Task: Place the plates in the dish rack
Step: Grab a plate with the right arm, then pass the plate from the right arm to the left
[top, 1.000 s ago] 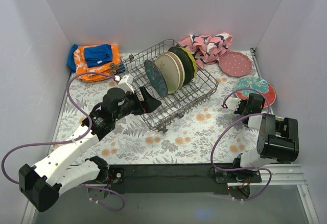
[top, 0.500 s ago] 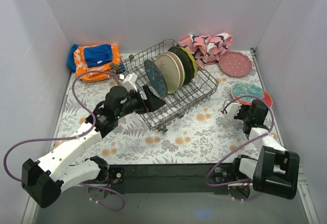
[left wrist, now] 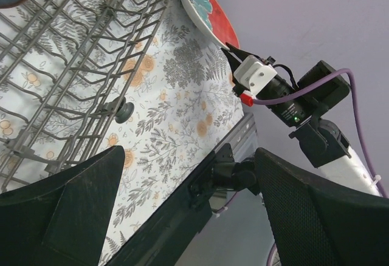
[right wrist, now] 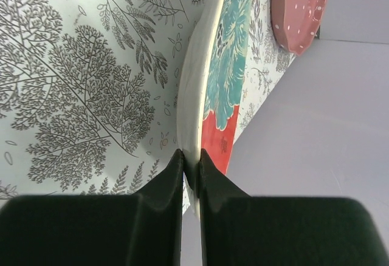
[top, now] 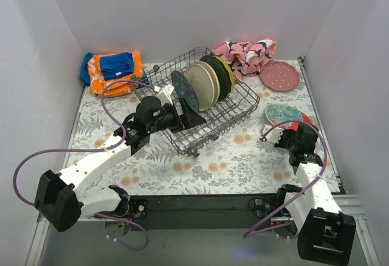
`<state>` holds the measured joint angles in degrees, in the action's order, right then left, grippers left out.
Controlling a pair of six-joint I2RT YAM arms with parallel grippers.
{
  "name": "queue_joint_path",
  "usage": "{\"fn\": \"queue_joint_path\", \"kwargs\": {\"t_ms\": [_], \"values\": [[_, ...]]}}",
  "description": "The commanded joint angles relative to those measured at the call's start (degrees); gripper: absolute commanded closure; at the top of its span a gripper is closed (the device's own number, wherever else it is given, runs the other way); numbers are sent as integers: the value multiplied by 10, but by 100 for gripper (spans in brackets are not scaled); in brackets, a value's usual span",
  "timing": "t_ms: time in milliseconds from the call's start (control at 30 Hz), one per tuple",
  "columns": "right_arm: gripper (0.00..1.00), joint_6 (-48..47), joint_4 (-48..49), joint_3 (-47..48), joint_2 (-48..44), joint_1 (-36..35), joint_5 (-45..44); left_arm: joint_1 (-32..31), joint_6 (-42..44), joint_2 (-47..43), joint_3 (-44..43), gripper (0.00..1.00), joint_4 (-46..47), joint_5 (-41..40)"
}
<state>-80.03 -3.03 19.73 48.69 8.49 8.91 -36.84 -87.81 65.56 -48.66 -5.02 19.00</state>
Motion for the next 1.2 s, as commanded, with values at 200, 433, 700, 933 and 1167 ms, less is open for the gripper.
{"fn": "queue_joint_path", "kwargs": {"t_ms": [200, 433, 700, 933, 1167], "values": [[99, 15, -6, 62, -110, -12, 44, -2, -58, 58, -49, 14, 41, 54], [99, 30, -52, 74, -155, -12, 62, -31, -98, 105, -72, 14, 44, 46], [99, 61, -95, 94, -193, -13, 75, -82, -147, 169, -111, 14, 41, 10], [99, 72, -130, 112, -229, -12, 108, -111, -201, 244, -186, 14, 3, -13], [99, 80, -164, 138, -250, -12, 131, -132, -243, 319, -266, 14, -25, -19]]}}
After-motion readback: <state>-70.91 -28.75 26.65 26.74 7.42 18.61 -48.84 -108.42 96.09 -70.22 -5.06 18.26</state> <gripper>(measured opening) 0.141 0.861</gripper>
